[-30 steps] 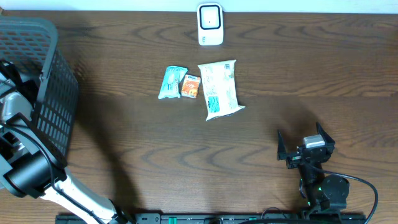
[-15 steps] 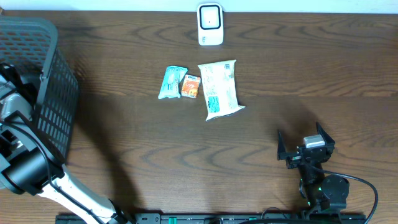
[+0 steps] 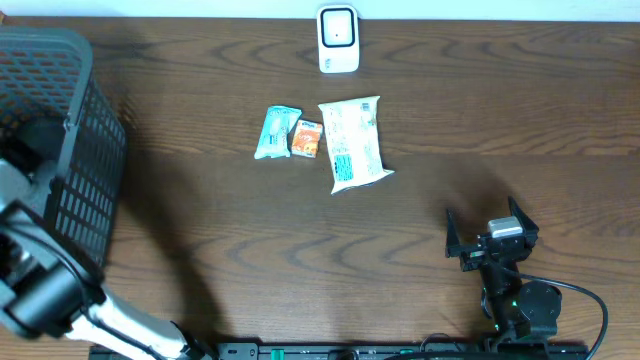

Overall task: Scan the item barcode
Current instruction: 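Carry the small green pack out and release it below the orange pack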

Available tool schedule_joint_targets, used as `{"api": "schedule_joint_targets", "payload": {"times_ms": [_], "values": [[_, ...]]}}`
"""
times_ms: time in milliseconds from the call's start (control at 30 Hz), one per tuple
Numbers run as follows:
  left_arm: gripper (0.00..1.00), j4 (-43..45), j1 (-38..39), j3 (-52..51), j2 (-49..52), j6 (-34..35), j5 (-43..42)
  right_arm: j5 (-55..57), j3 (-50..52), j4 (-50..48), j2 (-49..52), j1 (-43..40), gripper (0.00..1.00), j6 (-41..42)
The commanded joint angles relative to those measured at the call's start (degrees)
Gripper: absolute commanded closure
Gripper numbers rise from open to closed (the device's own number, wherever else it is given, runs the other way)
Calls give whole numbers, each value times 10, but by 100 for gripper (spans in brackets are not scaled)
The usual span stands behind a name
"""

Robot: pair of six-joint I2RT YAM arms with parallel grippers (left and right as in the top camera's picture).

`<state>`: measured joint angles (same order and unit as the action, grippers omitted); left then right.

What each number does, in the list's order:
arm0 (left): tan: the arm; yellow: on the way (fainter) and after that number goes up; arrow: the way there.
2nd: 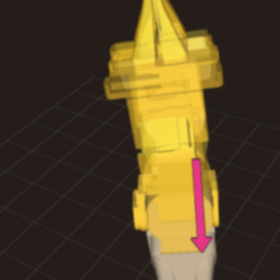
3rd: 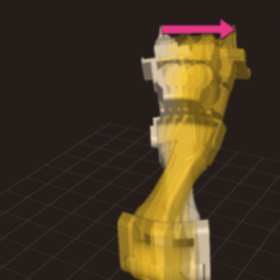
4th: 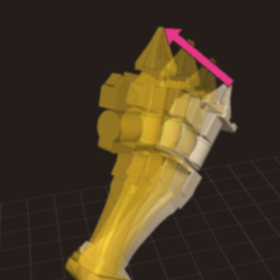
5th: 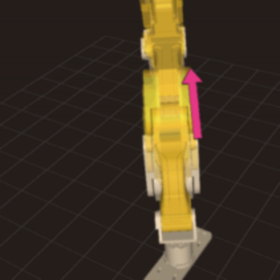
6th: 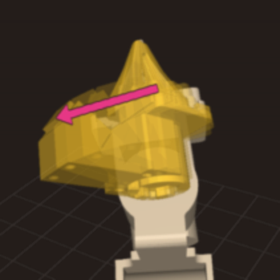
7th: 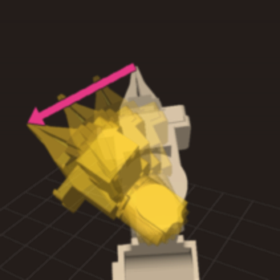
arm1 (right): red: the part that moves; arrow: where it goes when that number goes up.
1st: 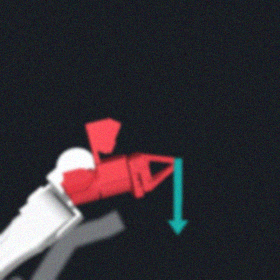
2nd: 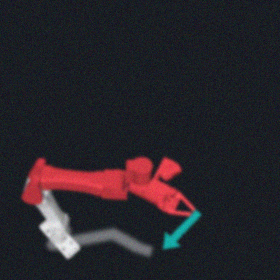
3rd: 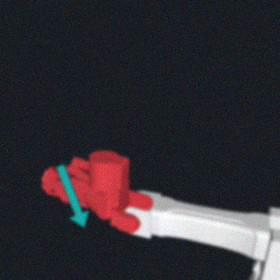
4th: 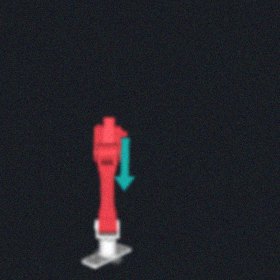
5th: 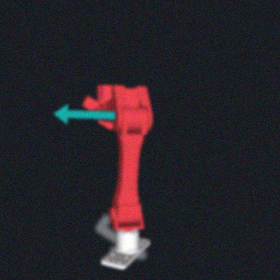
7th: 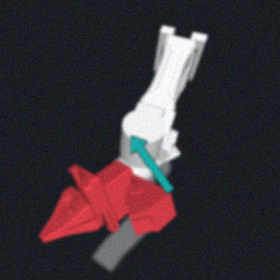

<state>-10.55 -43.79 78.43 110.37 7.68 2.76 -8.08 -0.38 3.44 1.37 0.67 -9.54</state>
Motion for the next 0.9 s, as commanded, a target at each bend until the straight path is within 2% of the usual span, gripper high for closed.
{"api": "schedule_joint_targets", "payload": {"times_ms": [0,133,300,400,500,600,767,867], "values": [[93,1,-2,5,-93,88,-48,0,1,2,-3,5,1,-2],[93,0,-2,5,-173,145,-132,0,1,2,-3,5,1,-2],[94,4,-1,5,-277,337,-256,0,1,2,-3,5,1,-2],[93,5,11,5,-337,376,-303,0,1,2,-3,5,1,-2],[93,3,45,5,-389,376,-309,0,1,2,-3,5,1,-2],[93,-1,116,5,-428,358,-308,0,1,2,-3,5,1,-2],[93,-7,282,5,-436,202,-306,0,1,2,-3,5,1,-2],[93,-48,384,5,-416,107,-306,0,1,2,-3,5,1,-2]]}}
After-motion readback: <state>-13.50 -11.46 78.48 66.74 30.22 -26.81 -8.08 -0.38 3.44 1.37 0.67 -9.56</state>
